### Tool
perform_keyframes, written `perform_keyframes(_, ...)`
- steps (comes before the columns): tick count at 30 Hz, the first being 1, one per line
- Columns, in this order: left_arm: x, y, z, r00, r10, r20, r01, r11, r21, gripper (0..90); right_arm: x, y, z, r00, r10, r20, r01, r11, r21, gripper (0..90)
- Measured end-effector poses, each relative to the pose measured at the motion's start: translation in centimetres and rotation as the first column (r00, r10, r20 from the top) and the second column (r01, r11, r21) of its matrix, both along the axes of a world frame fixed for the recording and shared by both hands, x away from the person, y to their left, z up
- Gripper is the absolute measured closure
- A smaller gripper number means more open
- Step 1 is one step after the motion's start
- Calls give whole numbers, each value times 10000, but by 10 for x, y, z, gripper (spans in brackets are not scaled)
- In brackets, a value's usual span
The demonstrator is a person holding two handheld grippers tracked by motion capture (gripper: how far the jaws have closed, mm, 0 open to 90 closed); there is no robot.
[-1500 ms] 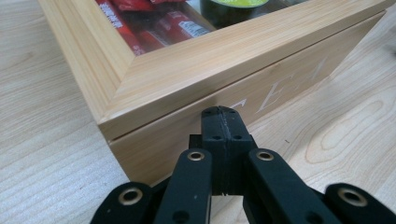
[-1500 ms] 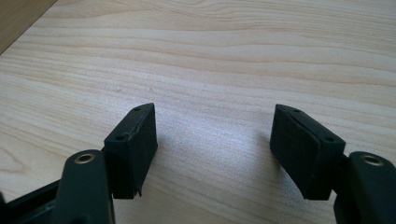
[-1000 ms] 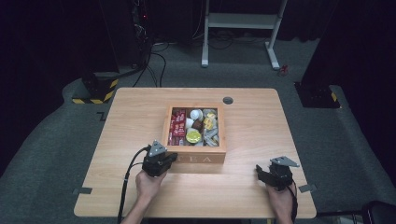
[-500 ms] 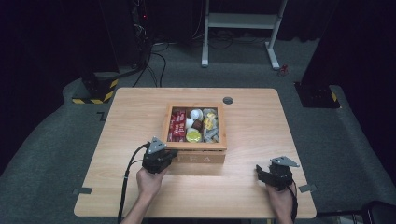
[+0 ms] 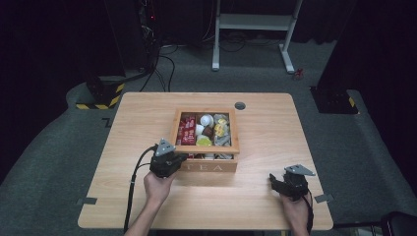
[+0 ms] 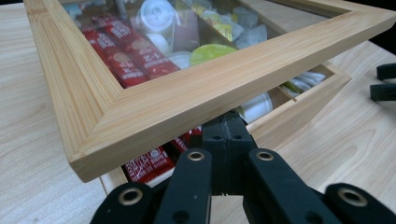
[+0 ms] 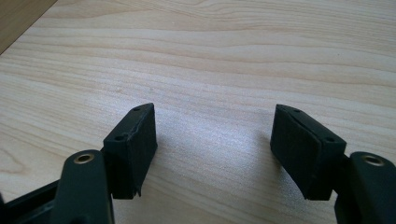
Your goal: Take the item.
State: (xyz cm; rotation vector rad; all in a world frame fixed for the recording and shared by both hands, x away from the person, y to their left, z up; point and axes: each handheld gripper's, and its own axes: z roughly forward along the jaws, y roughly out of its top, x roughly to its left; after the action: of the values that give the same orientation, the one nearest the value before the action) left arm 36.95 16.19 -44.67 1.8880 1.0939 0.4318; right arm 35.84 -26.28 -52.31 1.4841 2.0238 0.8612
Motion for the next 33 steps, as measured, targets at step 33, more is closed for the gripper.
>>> perform_keyframes(33, 17, 3, 24, 9992, -196, -341, 186, 9994, -304, 822, -1, 36, 36, 9705, 2212, 958, -2334, 9617, 1434, 296)
